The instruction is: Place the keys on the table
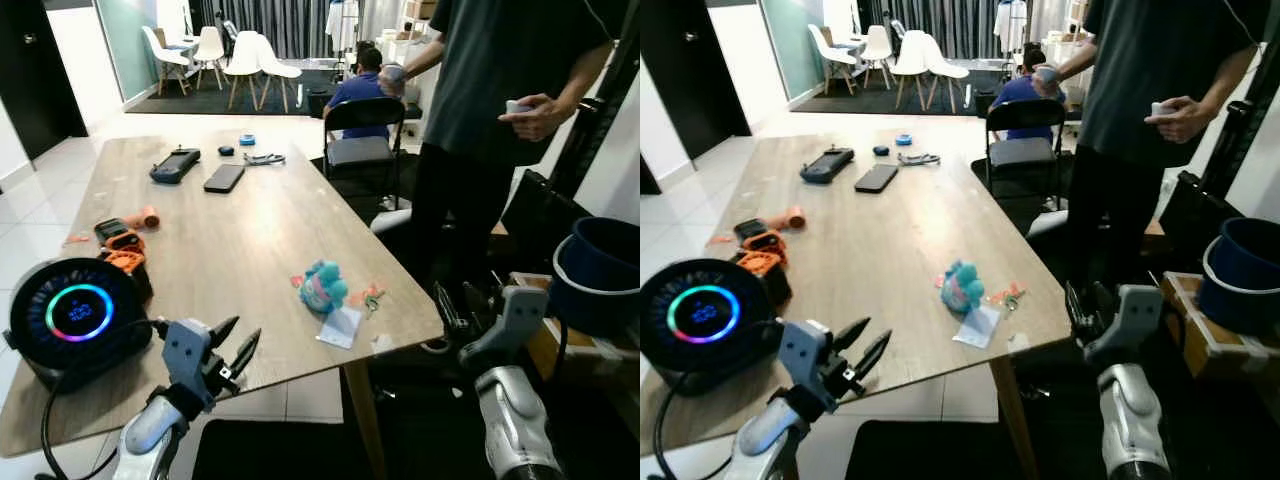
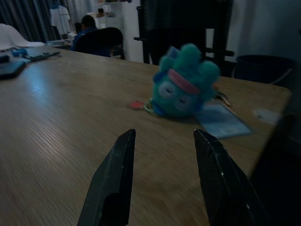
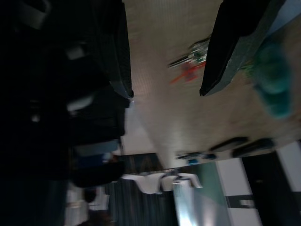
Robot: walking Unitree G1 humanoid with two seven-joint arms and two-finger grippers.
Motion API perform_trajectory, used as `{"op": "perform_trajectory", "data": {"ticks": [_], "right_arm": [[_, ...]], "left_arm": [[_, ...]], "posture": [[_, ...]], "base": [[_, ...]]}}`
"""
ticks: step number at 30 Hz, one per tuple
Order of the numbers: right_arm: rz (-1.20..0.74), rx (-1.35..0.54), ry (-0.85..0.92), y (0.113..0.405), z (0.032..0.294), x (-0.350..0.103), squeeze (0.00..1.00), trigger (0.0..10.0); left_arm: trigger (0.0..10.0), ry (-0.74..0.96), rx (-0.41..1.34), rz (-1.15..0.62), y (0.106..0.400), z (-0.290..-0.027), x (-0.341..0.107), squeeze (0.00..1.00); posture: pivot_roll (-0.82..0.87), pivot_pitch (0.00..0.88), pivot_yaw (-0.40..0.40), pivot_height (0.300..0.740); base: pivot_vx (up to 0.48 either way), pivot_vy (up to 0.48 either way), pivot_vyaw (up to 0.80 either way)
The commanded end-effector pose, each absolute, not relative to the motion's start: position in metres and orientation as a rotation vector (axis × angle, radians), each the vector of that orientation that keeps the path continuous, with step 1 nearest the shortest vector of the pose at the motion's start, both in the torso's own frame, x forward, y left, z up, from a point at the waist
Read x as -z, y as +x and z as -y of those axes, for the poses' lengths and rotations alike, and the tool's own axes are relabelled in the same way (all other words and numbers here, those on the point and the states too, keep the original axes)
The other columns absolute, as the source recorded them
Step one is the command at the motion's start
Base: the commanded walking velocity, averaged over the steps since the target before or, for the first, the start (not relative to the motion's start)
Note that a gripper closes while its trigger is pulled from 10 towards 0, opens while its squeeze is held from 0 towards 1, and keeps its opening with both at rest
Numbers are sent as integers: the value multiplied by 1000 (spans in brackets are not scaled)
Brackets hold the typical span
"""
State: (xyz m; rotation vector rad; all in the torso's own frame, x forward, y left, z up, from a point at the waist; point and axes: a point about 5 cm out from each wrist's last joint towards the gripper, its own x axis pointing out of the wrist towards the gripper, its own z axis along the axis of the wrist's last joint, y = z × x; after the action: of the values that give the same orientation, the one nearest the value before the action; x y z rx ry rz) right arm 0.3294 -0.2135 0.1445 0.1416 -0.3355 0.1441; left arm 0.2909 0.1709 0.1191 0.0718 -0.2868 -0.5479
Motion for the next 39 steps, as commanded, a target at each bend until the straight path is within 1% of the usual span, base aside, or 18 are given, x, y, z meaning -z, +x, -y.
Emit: {"op": "perform_trajectory", "data": {"ticks": [1, 7, 13, 20, 22, 26, 29, 30, 33, 37, 39], "right_arm": [[336, -195, 156, 324, 209, -145, 0, 10000], [317, -272, 145, 308, 202, -139, 0, 10000], [245, -365, 102, 285, 194, -122, 0, 10000], [170, -419, 48, 277, 191, -107, 0, 10000], [116, -434, 7, 273, 191, -97, 0, 10000], [41, -435, -40, 268, 193, -81, 0, 10000], [19, -428, -57, 267, 194, -76, 0, 10000], [-39, -411, -73, 261, 197, -62, 0, 10000], [-67, -404, -79, 259, 198, -55, 0, 10000], [-184, -355, -108, 247, 202, -27, 0, 10000], [-195, -348, -109, 246, 202, -24, 0, 10000]], "left_arm": [[10000, 89, 591, 277, 285, -170, -118, 0], [10000, 88, 661, 268, 276, -164, -113, 0], [10000, 116, 744, 227, 269, -159, -106, 0], [10000, 184, 800, 174, 263, -159, -96, 0], [10000, 226, 832, 139, 259, -158, -89, 0], [10000, 261, 858, 98, 253, -157, -78, 0], [10000, 266, 858, 86, 252, -158, -75, 0], [10000, 302, 863, 51, 247, -161, -66, 0], [10000, 316, 862, 35, 245, -163, -62, 0], [10000, 314, 799, -17, 239, -172, -48, 0], [10000, 309, 789, -19, 238, -173, -47, 0]], "posture": [[32, 126, -1, 740], [29, 128, 1, 740], [25, 130, 4, 740], [26, 127, 1, 740], [28, 124, -1, 740], [27, 123, 0, 740], [28, 121, -1, 740], [30, 119, -2, 740], [30, 119, -2, 740], [31, 116, -1, 740], [31, 116, -1, 740]], "base": [[0, 0, 0], [0, 0, 0], [0, 0, 0], [0, 0, 0], [0, 0, 0], [0, 0, 0], [0, 0, 0], [0, 0, 0], [0, 0, 0], [0, 0, 0], [0, 0, 0]]}}
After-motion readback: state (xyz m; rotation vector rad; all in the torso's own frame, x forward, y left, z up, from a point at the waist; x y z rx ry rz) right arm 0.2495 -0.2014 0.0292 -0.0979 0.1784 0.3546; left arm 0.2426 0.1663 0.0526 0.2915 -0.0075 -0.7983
